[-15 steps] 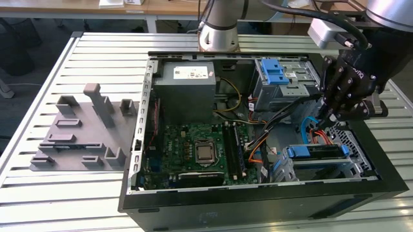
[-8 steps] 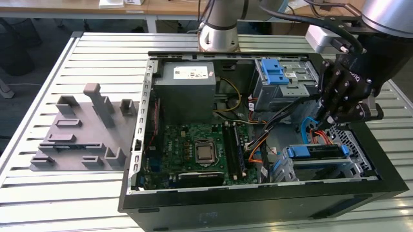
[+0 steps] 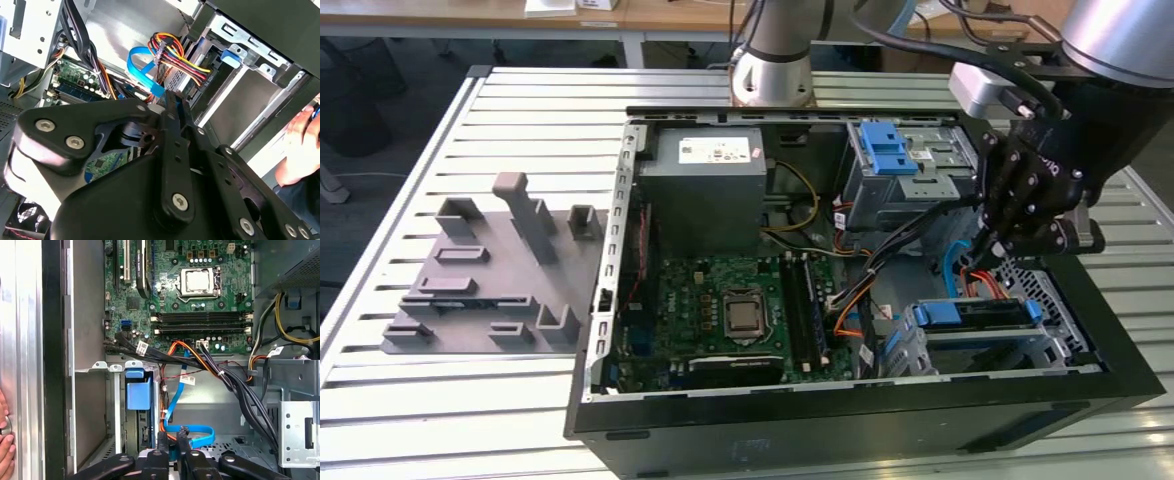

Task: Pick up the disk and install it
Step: 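Insert the second disk wire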

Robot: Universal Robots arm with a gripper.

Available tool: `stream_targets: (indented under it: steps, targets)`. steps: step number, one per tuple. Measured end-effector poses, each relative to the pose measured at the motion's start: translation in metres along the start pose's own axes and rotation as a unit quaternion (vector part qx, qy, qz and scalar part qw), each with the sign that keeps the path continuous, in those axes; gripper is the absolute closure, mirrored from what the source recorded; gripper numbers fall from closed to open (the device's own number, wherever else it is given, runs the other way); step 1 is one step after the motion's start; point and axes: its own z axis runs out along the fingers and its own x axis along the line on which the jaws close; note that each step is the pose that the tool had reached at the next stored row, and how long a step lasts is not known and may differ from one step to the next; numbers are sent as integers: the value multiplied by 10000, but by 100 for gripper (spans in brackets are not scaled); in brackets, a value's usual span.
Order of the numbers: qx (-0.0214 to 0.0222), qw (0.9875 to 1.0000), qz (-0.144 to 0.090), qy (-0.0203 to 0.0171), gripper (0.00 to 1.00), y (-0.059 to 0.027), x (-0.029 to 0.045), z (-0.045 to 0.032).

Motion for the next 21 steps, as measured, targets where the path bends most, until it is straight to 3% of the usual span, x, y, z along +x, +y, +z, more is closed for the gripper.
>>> stream_targets:
  steps: [1,3,6,10,12,17,20,21]
  targets:
    - [0,10000,0,-1,83,0,0,3]
    - [0,10000,0,-10,84,0,0,10]
    - [-1,10000,-22,-69,84,0,1,25]
    - [25,9998,-174,-69,84,1,18,46]
    - [67,9998,-195,-71,84,6,29,59]
    - [239,9995,-198,-84,84,48,44,72]
    - [251,9994,-197,-98,84,79,58,90]
    - [252,9994,-197,-118,84,82,67,99]
